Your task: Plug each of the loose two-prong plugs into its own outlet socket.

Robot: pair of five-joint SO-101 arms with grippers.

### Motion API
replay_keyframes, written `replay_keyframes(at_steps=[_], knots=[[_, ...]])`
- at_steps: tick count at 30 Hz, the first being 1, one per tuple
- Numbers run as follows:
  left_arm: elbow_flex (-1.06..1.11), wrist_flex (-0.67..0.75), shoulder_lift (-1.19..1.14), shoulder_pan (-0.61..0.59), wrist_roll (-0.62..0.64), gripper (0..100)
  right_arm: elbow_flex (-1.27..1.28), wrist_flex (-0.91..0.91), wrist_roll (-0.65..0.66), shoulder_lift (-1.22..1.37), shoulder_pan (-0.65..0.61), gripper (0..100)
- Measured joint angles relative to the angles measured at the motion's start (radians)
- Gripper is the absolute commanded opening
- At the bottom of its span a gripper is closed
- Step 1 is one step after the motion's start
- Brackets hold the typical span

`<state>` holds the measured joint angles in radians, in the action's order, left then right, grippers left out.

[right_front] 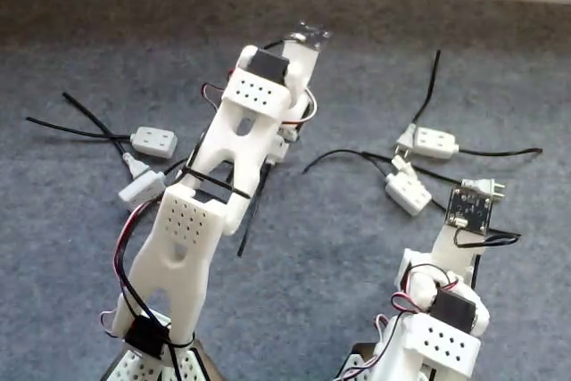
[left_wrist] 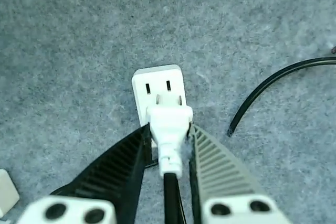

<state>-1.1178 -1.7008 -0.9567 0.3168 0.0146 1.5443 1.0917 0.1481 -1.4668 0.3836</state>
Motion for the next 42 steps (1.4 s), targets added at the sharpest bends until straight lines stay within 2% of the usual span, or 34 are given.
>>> replay_keyframes(at_steps=[24, 32, 42], knots=[[-0.012, 0.000, 0.009, -0.034, 0.000, 1, 0.000, -0.002, 0.000, 0.000, 0.003, 0.7], [-0.012, 0.046, 0.006, -0.031, 0.000, 1, 0.000, -0.002, 0.000, 0.000, 0.003, 0.7], [-0.012, 0.054, 0.006, -0.031, 0.064, 1, 0.000, -0.002, 0.000, 0.000, 0.003, 0.7]])
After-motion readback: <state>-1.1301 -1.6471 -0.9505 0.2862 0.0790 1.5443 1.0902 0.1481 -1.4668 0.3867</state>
